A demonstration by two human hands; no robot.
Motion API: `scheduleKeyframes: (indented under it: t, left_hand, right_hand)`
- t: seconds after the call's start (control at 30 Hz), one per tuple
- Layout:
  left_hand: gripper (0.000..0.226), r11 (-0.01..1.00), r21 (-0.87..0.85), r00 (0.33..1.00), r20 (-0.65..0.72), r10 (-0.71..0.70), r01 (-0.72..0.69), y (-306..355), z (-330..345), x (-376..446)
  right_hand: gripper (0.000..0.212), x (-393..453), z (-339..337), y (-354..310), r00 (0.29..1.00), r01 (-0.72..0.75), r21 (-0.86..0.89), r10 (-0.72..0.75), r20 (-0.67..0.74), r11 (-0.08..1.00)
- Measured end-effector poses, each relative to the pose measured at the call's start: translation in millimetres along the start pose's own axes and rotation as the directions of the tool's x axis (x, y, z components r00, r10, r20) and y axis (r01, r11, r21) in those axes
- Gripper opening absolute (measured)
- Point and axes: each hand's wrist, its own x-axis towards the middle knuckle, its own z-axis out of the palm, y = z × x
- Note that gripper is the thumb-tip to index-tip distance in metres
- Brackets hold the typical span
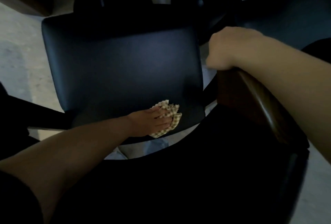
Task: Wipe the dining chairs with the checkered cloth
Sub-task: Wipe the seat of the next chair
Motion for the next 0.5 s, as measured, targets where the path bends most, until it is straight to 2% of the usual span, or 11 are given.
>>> scheduleKeyframes:
  t: [0.07, 0.2, 0.23, 0.3, 0.33, 0.4, 0.43, 0.5]
  left_hand:
    - [0.057, 0.999, 0.022, 0.999, 0.02, 0.026, -0.027, -3.1, 0.9, -21.3]
    - [0.056, 0.997, -0.053, 0.995, 0.078, 0.059, -0.055, -4.0, 9.6, -52.2]
    - [0.057, 0.993, -0.096, 0.993, 0.085, 0.078, -0.07, -4.6, 18.3, -57.5]
    - [0.063, 0.977, -0.21, 0.973, 0.217, 0.082, -0.036, -11.2, 22.0, -77.0]
    - [0.069, 0.973, -0.229, 0.973, 0.227, 0.04, 0.014, -17.1, 21.2, -87.0]
    - [0.084, 0.942, -0.269, 0.965, 0.223, -0.141, 0.2, -34.1, 18.5, -103.6]
    - [0.09, 0.903, -0.288, 0.938, 0.235, -0.255, 0.318, -45.4, 15.4, -109.7]
    - [0.104, 0.787, -0.299, 0.833, 0.325, -0.448, 0.54, -66.9, 6.6, -118.8]
  right_hand:
    - [0.021, 1.5, 2.2, -0.9, 1.0, -0.005, -0.023, 0.005, 0.0, 1.0]
    - [0.019, 1.6, 7.6, -6.7, 1.0, -0.002, -0.195, -0.002, -0.021, 0.981]
    - [0.019, -0.2, 9.0, -10.6, 0.999, 0.014, -0.249, -0.022, -0.032, 0.968]
    - [0.017, -4.3, 13.6, -22.2, 0.986, 0.112, -0.373, -0.149, -0.072, 0.921]
    - [0.016, -5.6, 17.8, -29.5, 0.967, 0.187, -0.414, -0.241, -0.082, 0.891]
    - [0.025, -7.9, 26.9, -46.4, 0.917, 0.33, -0.437, -0.393, -0.059, 0.836]
    - [0.028, -8.1, 32.3, -56.8, 0.888, 0.391, -0.435, -0.456, -0.051, 0.811]
    - [0.031, -6.6, 46.3, -84.3, 0.828, 0.507, -0.423, -0.561, -0.005, 0.751]
